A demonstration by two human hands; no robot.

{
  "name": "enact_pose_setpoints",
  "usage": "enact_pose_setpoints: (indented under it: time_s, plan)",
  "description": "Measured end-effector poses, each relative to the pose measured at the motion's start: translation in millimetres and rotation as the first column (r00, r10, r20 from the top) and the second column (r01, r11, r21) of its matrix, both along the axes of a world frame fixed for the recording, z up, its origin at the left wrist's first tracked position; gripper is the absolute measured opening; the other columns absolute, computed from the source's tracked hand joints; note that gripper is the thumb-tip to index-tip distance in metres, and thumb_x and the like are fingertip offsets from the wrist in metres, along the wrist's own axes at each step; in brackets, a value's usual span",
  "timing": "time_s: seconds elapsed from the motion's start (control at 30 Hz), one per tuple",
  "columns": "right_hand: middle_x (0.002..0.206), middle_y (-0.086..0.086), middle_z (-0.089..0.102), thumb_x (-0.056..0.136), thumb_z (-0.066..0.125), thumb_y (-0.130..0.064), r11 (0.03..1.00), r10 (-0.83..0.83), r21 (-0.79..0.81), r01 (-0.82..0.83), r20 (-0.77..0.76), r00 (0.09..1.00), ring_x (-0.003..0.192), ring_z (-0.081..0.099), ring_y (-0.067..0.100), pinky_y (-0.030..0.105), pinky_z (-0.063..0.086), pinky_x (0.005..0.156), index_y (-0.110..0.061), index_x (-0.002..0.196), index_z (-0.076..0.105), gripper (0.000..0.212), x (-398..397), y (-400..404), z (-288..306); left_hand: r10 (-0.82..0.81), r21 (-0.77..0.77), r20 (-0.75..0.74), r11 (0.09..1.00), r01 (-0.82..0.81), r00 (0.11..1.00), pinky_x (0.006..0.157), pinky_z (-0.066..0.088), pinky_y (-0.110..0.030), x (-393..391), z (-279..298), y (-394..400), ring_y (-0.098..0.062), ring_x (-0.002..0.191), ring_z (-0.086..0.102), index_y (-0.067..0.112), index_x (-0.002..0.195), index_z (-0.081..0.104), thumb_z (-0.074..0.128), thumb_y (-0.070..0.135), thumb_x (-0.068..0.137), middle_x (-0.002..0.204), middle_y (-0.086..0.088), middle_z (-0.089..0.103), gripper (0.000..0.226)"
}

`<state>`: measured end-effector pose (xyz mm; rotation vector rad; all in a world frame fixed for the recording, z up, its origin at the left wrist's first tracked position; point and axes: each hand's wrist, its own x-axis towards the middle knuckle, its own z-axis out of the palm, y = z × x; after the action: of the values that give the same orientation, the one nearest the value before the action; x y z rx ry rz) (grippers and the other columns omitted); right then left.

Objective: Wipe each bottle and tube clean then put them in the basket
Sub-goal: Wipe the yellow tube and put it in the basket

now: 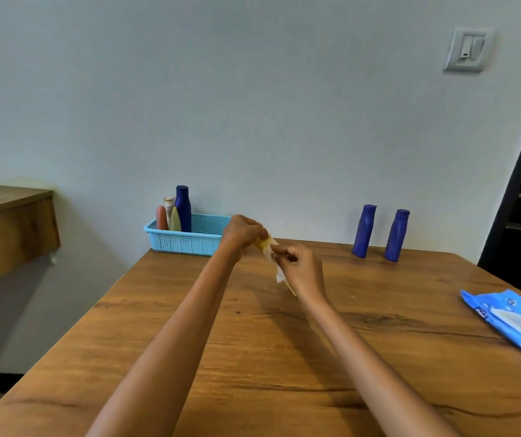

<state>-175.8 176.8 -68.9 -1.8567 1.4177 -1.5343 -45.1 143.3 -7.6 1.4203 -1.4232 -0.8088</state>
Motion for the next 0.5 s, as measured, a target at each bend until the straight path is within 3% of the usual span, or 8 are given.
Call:
enact_pose_setpoints:
  time_s: [0.2, 0.27, 0.4, 0.5]
  plan:
    - [0.096, 0.000, 0.072, 0.086, 0.064, -0.020, 0.973, -0.113, 0.212, 0.094, 0.077, 0.991, 0.087, 0.061, 0.011, 0.038, 0.054, 0.082, -0.018, 0.096, 0.074, 0.015, -15.5, -12.2, 0.8, 0.011, 0.015, 0.019, 1.000, -0.011, 1.000, 0.050, 0.035, -0.024, 0.9, -4.5, 4.3, -0.020, 0.077, 0.050, 0.005, 0.092, 0.068, 0.066, 0.008, 0.080, 0.075, -0.004, 0.054, 0.012]
    - [0.094, -0.002, 0.073, 0.086, 0.062, -0.020, 0.975, -0.107, 0.204, 0.088, 0.083, 0.991, 0.087, 0.063, 0.011, 0.037, 0.054, 0.082, -0.021, 0.093, 0.075, 0.014, -9.0, -15.1, 8.9, 0.018, 0.006, 0.020, 1.000, -0.018, 1.000, 0.047, 0.036, -0.024, 0.1, -4.3, 4.4, -0.021, 0.077, 0.052, 0.009, 0.086, 0.066, 0.067, 0.008, 0.079, 0.079, -0.006, 0.058, 0.008]
    - [0.087, 0.000, 0.073, 0.086, 0.062, -0.020, 0.992, -0.042, 0.118, 0.034, 0.067, 0.997, 0.077, 0.064, 0.011, 0.036, 0.053, 0.075, -0.021, 0.093, 0.075, 0.015, 3.4, -6.5, 4.6, 0.038, 0.004, 0.038, 0.999, -0.038, 0.999, 0.060, 0.048, -0.031, 3.0, -1.8, 2.0, -0.022, 0.070, 0.055, 0.008, 0.083, 0.067, 0.067, 0.006, 0.078, 0.079, -0.011, 0.061, 0.006]
    - [0.089, 0.001, 0.073, 0.081, 0.067, -0.019, 0.975, -0.094, 0.206, 0.077, 0.073, 0.993, 0.083, 0.065, 0.015, 0.039, 0.054, 0.077, -0.019, 0.090, 0.076, 0.013, -9.8, -5.4, -5.6, 0.039, 0.041, 0.016, 0.998, -0.039, 0.999, 0.063, 0.052, -0.033, 7.4, 0.1, 2.2, -0.022, 0.064, 0.054, 0.004, 0.087, 0.067, 0.069, 0.005, 0.077, 0.076, -0.012, 0.059, 0.010]
